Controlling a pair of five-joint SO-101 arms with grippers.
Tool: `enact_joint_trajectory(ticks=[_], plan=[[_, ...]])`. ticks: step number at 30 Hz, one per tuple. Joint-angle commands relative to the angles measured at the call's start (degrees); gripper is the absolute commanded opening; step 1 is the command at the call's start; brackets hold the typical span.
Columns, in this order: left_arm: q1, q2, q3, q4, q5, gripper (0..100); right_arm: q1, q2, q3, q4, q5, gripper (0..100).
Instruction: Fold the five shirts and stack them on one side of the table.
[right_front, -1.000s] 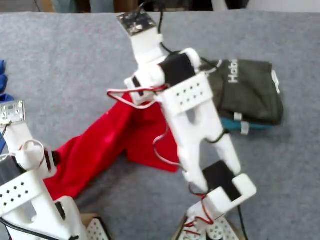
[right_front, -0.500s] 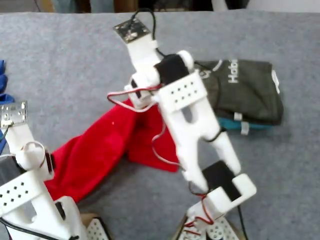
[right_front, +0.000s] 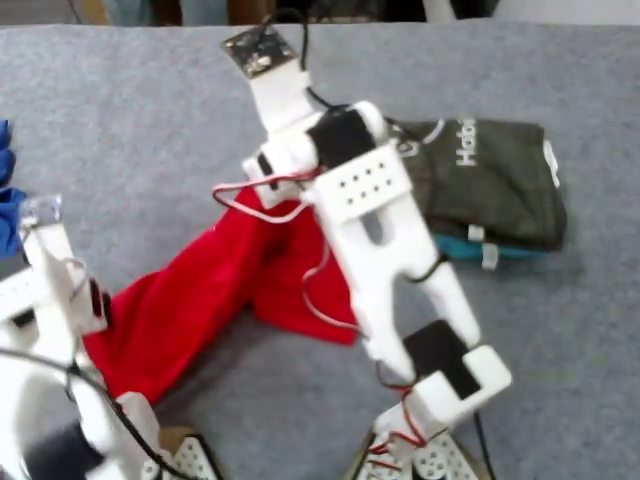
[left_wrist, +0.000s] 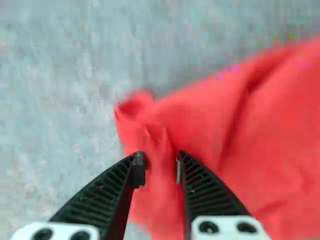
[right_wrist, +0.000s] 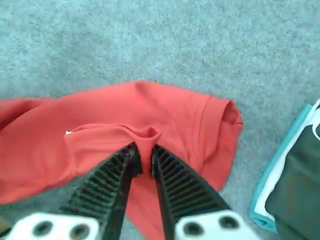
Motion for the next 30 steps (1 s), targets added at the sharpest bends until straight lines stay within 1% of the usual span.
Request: enact_joint_trajectory(ticks=[1, 3, 5, 11, 13, 16, 17, 20, 21, 25, 27, 30], plan=[[1.19, 12.75, -11.21, -4.48, 4.13, 12, -0.35, 1.98, -0.84, -2.55, 0.35, 1.5], [2.86, 21.01, -18.24, -3.34, 5.36, 12, -0.35, 3.47, -0.84, -4.13, 0.35, 1.5], [4.62, 29.10, -26.51, -0.09, 6.95, 12, -0.35, 4.62, -0.84, -5.89, 0.35, 1.5], [7.25, 51.08, -54.64, 13.71, 13.54, 12, -0.26, 5.67, -0.84, -10.64, 0.35, 1.5], [6.73, 54.51, -64.66, 20.31, 14.33, 12, -0.18, 5.58, -0.84, -11.08, 0.35, 1.5], [5.41, 54.68, -78.64, 31.12, 14.15, 12, 1.58, 5.49, -0.92, -11.08, 0.35, 1.5], [4.97, 54.68, -81.63, 32.44, 14.15, 12, 2.55, 5.49, -0.92, -11.08, 0.35, 1.5], [3.30, 52.92, -80.57, 32.35, 14.07, 12, 5.54, 5.41, -0.92, -10.64, 0.35, 1.5], [3.12, 51.52, -76.97, 32.35, 13.36, 12, 6.42, 5.41, -0.92, -10.64, 0.35, 1.5], [4.00, 42.73, -58.42, 32.18, 5.45, 12, 8.26, 5.49, -0.92, -10.64, 0.35, 1.5], [4.00, 36.92, -50.51, 32.09, 3.52, 13, 8.26, 5.67, -0.92, -10.64, 0.35, 1.5], [4.09, 27.34, -42.51, 32.09, 2.55, 13, 8.09, 5.85, -0.75, -10.90, 0.35, 1.5]])
